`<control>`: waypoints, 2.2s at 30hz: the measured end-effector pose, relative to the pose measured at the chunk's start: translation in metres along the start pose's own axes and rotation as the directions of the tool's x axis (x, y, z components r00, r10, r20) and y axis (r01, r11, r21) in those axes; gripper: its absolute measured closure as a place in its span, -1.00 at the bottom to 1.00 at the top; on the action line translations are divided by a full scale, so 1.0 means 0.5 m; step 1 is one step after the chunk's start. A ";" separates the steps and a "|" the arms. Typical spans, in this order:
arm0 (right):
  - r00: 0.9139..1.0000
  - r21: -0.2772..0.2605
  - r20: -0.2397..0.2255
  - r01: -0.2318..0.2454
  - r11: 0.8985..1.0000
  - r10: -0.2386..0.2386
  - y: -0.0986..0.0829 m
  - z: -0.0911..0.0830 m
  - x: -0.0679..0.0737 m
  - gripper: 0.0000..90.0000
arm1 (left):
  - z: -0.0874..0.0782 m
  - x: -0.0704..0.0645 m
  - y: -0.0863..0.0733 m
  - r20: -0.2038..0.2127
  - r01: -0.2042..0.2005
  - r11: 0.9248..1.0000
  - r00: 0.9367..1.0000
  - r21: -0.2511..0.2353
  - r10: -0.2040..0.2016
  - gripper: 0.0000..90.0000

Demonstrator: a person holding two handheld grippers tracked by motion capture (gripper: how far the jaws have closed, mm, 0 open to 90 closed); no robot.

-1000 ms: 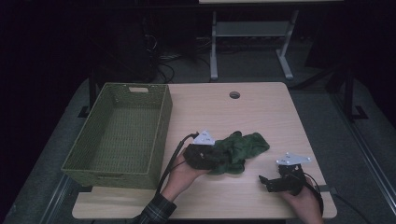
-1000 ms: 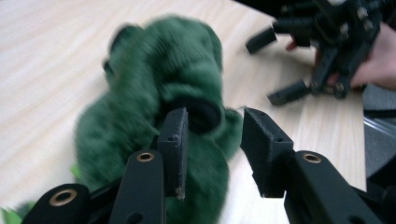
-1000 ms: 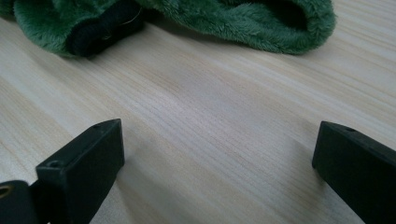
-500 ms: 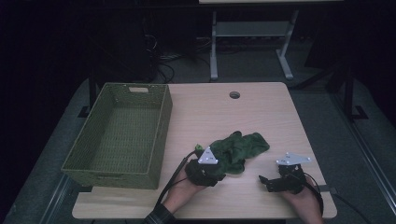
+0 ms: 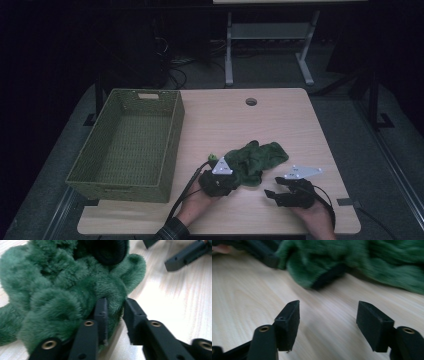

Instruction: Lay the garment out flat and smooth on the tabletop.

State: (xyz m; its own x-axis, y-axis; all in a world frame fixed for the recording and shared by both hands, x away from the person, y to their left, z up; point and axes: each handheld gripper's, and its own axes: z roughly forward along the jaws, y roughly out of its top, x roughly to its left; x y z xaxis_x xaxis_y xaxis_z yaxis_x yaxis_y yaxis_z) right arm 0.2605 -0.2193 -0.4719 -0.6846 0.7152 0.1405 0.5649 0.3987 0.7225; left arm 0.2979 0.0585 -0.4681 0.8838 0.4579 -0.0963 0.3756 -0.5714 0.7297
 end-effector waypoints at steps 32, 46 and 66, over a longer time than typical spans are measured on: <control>1.000 -0.059 0.013 0.023 0.998 -0.022 0.050 -0.007 0.005 0.84 | -0.085 0.013 0.036 0.088 0.066 0.990 0.995 -0.123 -0.055 0.95; 0.994 -0.111 0.109 0.020 0.994 -0.008 0.029 -0.077 -0.033 0.84 | -0.131 0.048 0.024 0.040 0.106 0.981 0.994 -0.164 -0.100 0.96; 0.973 -0.090 0.231 -0.004 0.996 0.024 -0.025 -0.132 -0.058 0.55 | -0.135 0.061 -0.005 -0.056 0.151 0.981 0.986 -0.122 -0.159 0.63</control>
State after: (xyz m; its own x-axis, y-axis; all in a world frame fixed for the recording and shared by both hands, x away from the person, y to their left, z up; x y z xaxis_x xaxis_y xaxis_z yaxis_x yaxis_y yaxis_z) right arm 0.2429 -0.2828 -0.4403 -0.5456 0.8380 -0.0021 0.5235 0.3428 0.7800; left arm 0.3053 0.1198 -0.4271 0.7958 0.5803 -0.1729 0.4681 -0.4085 0.7836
